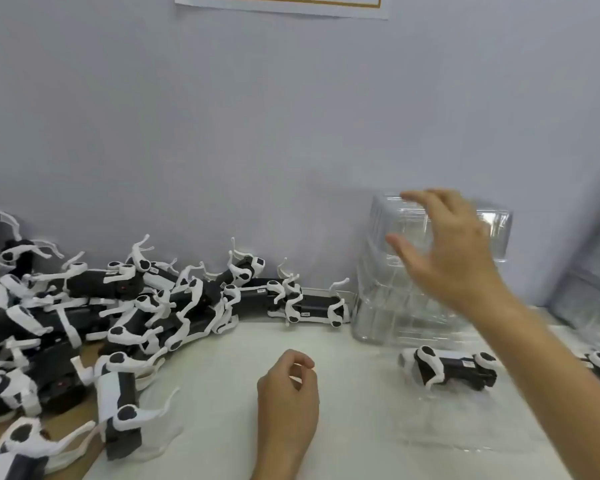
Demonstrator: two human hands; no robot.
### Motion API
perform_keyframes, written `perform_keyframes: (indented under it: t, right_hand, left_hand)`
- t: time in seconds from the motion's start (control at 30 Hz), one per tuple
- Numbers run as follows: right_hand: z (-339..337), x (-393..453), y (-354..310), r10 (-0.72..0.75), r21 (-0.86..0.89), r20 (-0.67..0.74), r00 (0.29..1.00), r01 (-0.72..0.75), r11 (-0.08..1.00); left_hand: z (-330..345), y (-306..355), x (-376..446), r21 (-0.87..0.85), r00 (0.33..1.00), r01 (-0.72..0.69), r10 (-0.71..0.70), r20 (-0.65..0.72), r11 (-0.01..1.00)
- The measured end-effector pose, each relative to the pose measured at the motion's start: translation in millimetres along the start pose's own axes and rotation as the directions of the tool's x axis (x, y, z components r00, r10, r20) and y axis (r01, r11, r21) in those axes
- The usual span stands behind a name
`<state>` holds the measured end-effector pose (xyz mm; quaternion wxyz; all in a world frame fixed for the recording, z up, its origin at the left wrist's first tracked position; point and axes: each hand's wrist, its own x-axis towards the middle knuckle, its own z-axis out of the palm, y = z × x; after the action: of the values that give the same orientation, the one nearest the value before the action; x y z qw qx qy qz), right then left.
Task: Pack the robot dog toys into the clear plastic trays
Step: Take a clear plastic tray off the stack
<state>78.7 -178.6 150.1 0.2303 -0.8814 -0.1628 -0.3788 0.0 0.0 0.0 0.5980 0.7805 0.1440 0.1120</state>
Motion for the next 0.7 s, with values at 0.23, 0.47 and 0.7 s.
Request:
perform_keyframes:
  t: [0.23, 0.47, 0.7]
  right_hand:
    - [11.3, 63.0, 19.8, 0.198, -0.276, 0.396, 0.896, -0.090, 0.957]
    - [-11.4, 84.4, 34.5, 0.150, 0.057, 0.121, 0.981, -0.157, 0.986]
    - [-16.4, 66.2, 18.9, 0.125, 0.160, 0.048, 0.991, -0.131, 0.978]
  left_hand:
    - [3.3, -5.4, 3.7, -0.030, 0.997, -0.016, 0.018, 0.069, 0.999]
    - [3.5, -6.1, 4.0, -0.092, 0.998, -0.016, 0.022, 0.059, 0.996]
    - [6.5, -2.0, -1.8, -0.061, 0.998, -0.032, 0.035, 0.059, 0.998]
